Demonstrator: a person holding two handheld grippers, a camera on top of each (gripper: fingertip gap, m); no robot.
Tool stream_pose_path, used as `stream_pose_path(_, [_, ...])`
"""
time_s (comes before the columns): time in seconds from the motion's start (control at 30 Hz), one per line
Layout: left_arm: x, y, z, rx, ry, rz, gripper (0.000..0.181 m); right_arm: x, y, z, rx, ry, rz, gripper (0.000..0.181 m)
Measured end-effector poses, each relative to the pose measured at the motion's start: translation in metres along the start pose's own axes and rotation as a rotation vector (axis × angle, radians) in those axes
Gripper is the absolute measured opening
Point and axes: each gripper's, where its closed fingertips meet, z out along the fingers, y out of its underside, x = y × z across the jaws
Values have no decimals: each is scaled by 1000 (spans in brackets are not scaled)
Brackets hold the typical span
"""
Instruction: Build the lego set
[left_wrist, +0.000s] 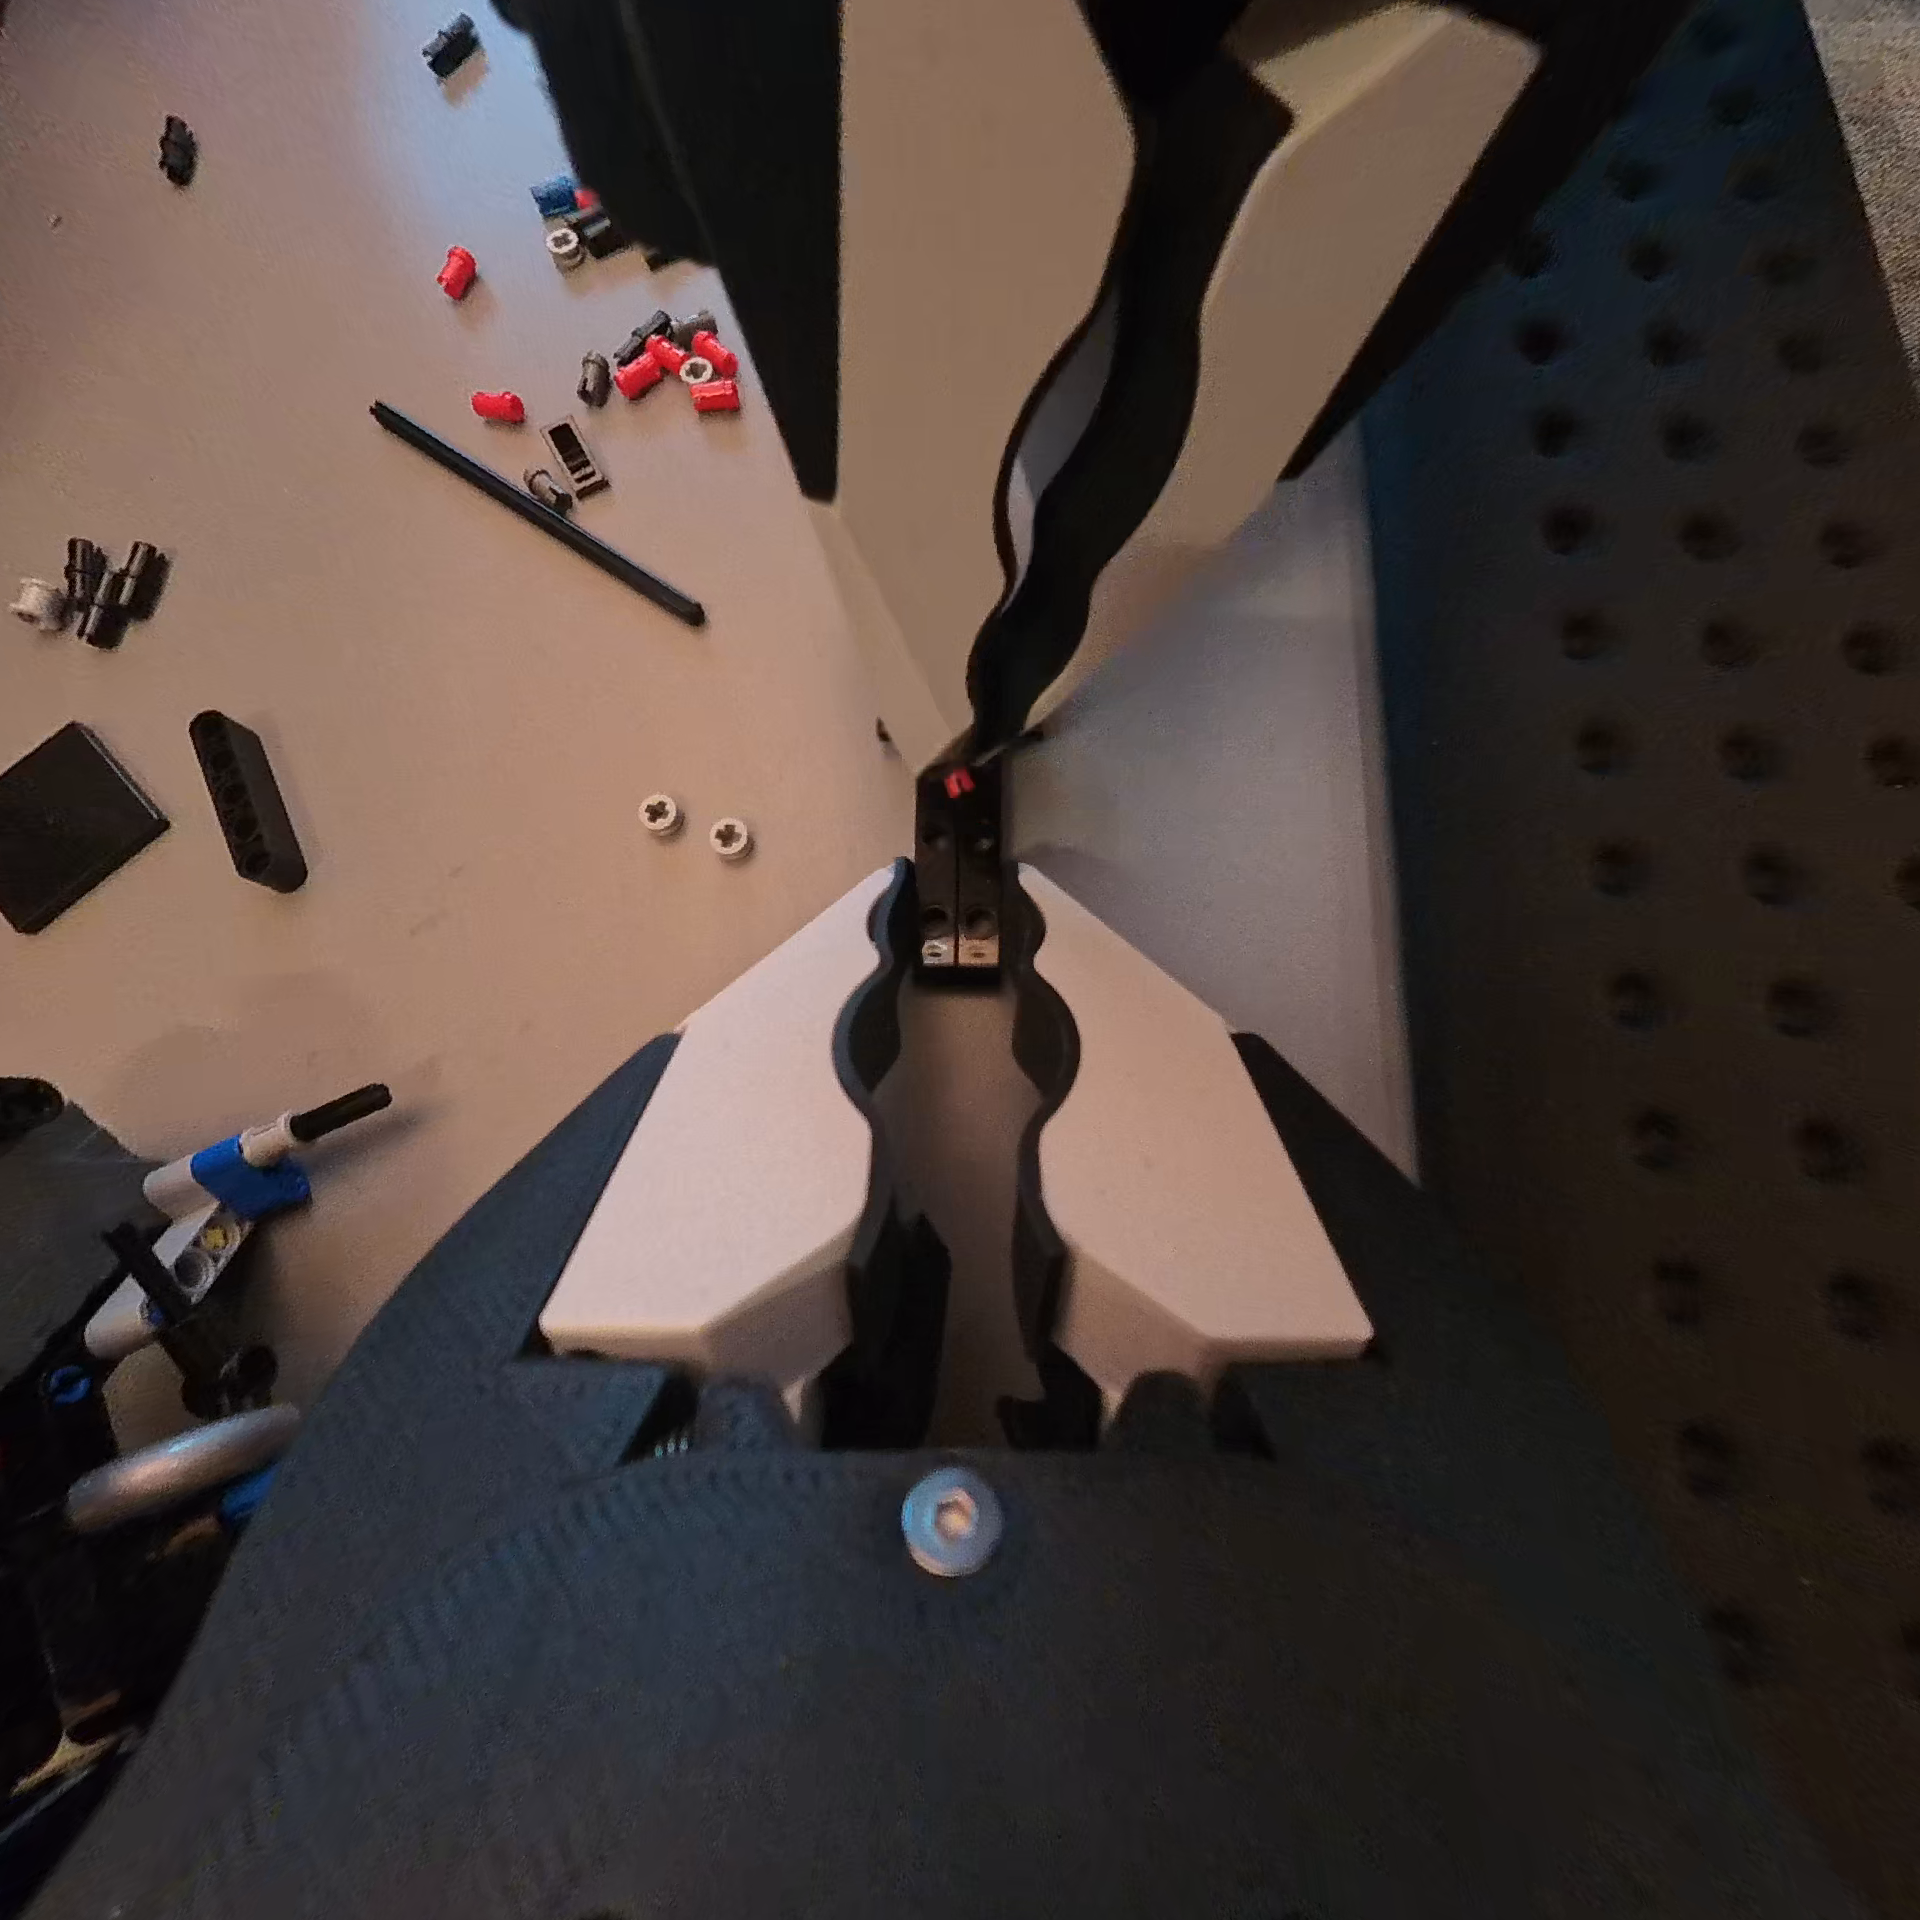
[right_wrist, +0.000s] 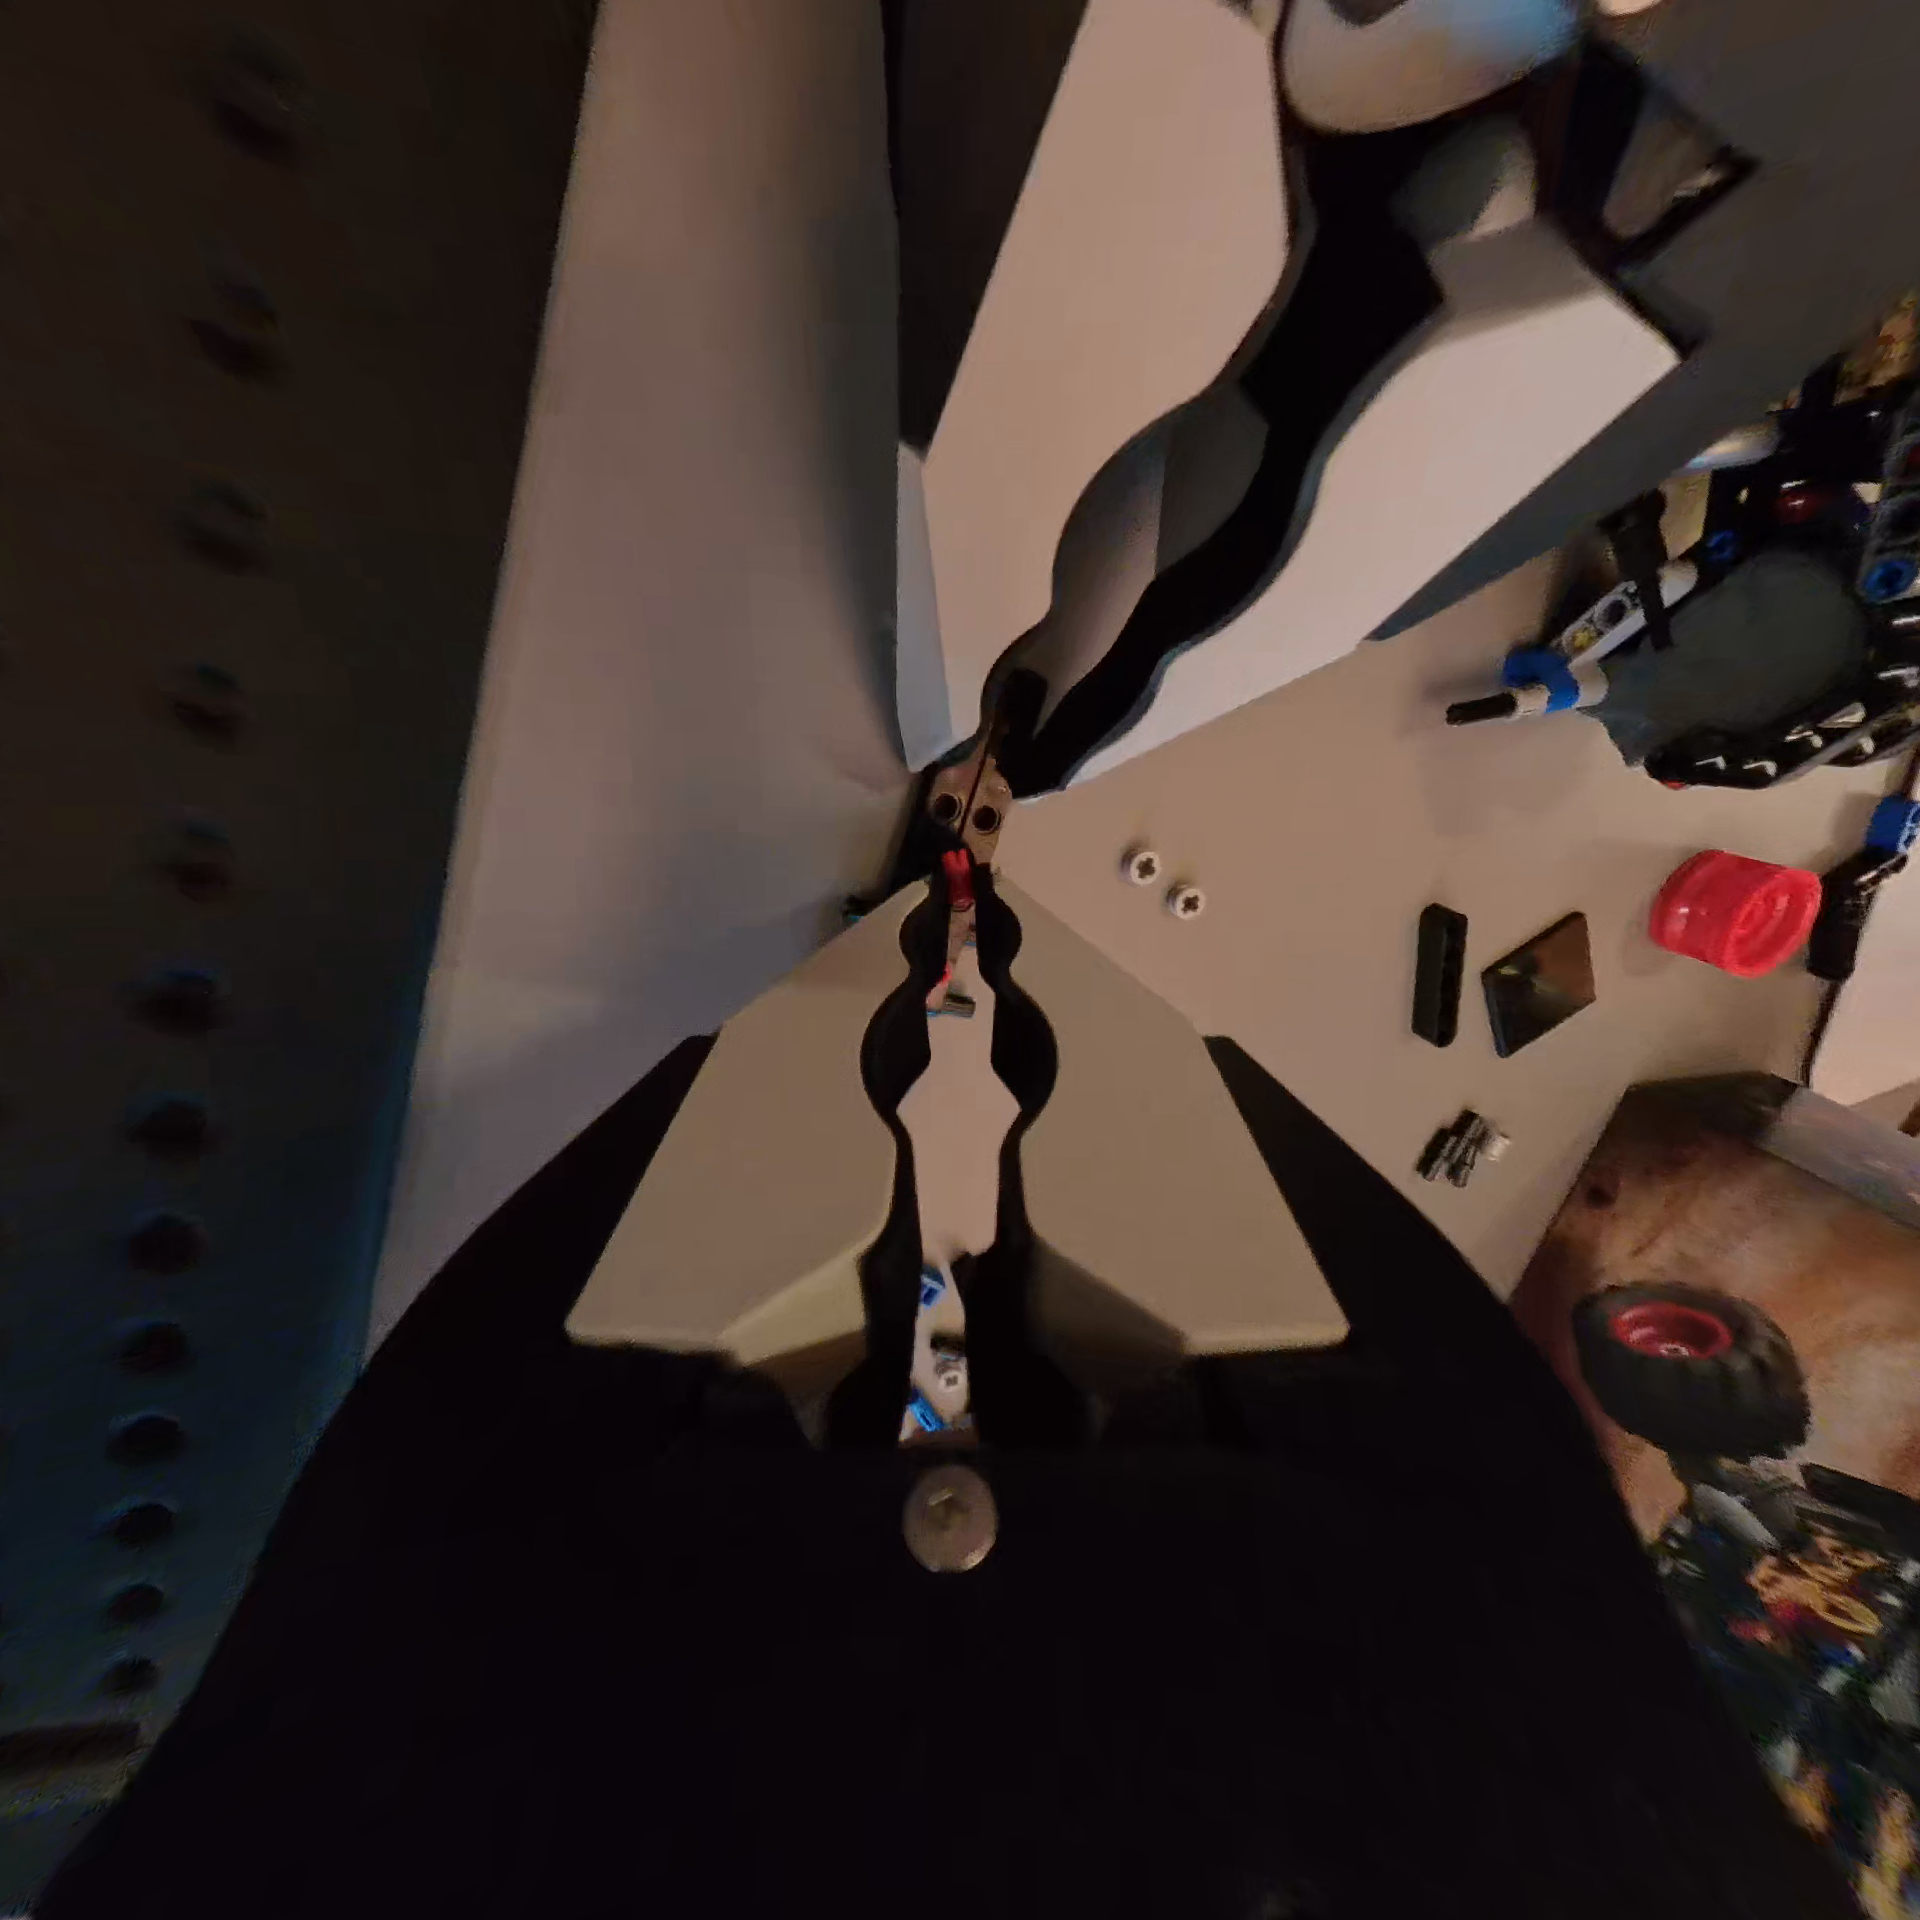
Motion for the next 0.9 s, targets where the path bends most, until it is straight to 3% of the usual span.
stream_pose_path(0.17, [0,0,0,0,1,2,14,-2,5,-1,17,-11,32,2])
stream_pose_path(0.63, [0,0,0,0,2,1,14,1,9,0,-148,44,-122,2])
stream_pose_path(0.9, [0,0,-1,0,2,1,15,1,7,-1,-144,75,-120,3])
